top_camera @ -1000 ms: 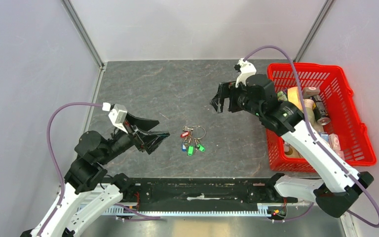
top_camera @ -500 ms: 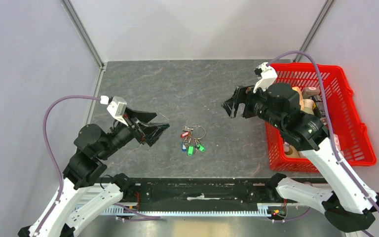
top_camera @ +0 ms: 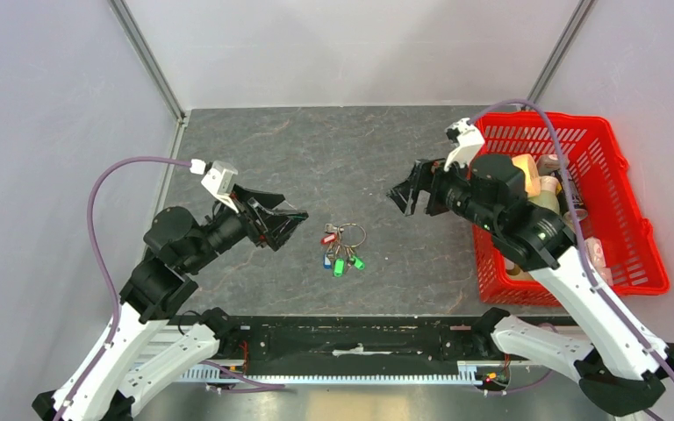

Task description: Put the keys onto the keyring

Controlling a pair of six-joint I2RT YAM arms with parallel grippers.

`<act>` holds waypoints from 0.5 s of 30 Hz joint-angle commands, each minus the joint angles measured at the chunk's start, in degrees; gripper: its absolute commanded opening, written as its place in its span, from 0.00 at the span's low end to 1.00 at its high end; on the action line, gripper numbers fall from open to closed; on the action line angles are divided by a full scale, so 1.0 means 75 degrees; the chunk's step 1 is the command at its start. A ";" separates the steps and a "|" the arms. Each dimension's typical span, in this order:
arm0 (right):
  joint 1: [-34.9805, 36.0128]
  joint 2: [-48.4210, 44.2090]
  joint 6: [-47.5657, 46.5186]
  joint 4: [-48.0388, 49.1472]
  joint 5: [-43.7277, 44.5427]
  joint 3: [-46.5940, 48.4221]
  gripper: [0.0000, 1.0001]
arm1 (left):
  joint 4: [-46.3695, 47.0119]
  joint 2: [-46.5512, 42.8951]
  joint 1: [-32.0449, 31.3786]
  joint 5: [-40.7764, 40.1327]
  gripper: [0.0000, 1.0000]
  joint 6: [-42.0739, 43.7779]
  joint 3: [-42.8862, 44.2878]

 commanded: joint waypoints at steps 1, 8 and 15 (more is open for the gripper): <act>-0.0028 0.0503 -0.0009 0.0391 -0.0319 0.0198 0.97 | 0.0304 0.0248 -0.0004 0.0080 0.85 0.0189 0.0429; -0.0030 0.0683 -0.0255 0.0692 -0.0163 0.0349 0.97 | 0.0375 0.0358 -0.0005 0.0139 0.86 0.0167 0.0521; -0.0016 0.0830 -0.0202 0.0790 -0.0233 0.0466 0.97 | 0.0184 0.0528 -0.0004 0.0136 0.86 0.0276 0.0781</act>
